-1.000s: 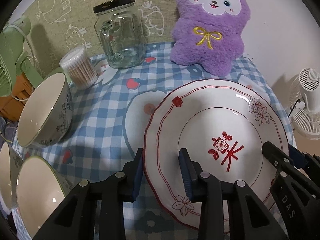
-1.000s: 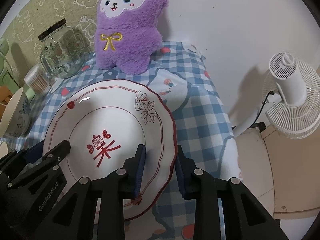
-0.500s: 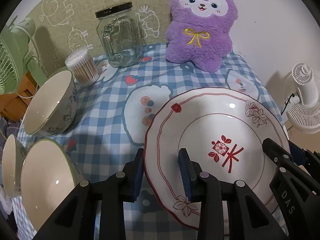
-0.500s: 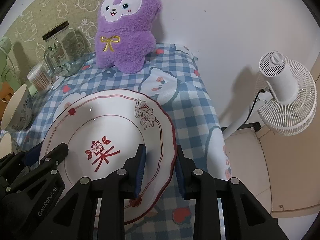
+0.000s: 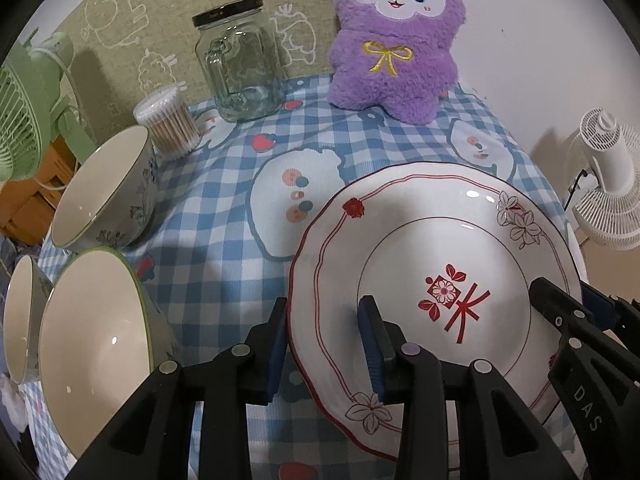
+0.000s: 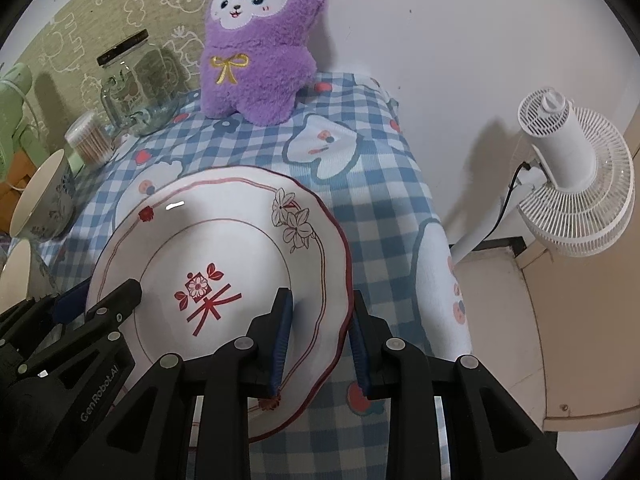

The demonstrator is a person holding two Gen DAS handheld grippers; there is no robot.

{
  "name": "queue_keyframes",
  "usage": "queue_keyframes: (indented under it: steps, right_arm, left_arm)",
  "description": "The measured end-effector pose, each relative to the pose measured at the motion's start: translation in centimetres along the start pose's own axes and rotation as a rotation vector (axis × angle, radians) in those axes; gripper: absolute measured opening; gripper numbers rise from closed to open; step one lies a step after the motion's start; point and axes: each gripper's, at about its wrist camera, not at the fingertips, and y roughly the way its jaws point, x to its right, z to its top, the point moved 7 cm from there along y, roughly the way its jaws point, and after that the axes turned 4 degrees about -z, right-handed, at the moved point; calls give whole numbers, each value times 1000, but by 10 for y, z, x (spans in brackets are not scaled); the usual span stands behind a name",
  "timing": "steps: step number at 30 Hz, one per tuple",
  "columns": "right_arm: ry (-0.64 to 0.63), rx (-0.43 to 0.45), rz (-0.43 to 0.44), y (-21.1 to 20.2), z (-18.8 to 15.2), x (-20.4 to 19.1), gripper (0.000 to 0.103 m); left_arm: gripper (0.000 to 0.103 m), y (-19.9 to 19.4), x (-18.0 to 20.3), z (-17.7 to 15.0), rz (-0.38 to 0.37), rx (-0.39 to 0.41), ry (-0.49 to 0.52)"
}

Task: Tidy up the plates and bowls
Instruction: 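Lift the white plate off the table with both grippers, then carry the white plate over the flowered plate stack with both grippers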

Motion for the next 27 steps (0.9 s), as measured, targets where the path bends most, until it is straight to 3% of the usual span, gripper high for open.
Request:
queue_keyframes:
  steps: [12, 17, 27]
  right_arm:
    - [10, -38, -6, 15, 7, -1, 35]
    - [21, -40, -2, 21, 12, -2, 41]
    - [24, -30, -40, 14, 11, -2, 38]
  left_arm:
    - [43, 10, 3, 11, -10, 2, 31]
    - [43, 13, 4, 15, -10, 1, 32]
    - [38, 6, 1, 9, -4, 0, 14]
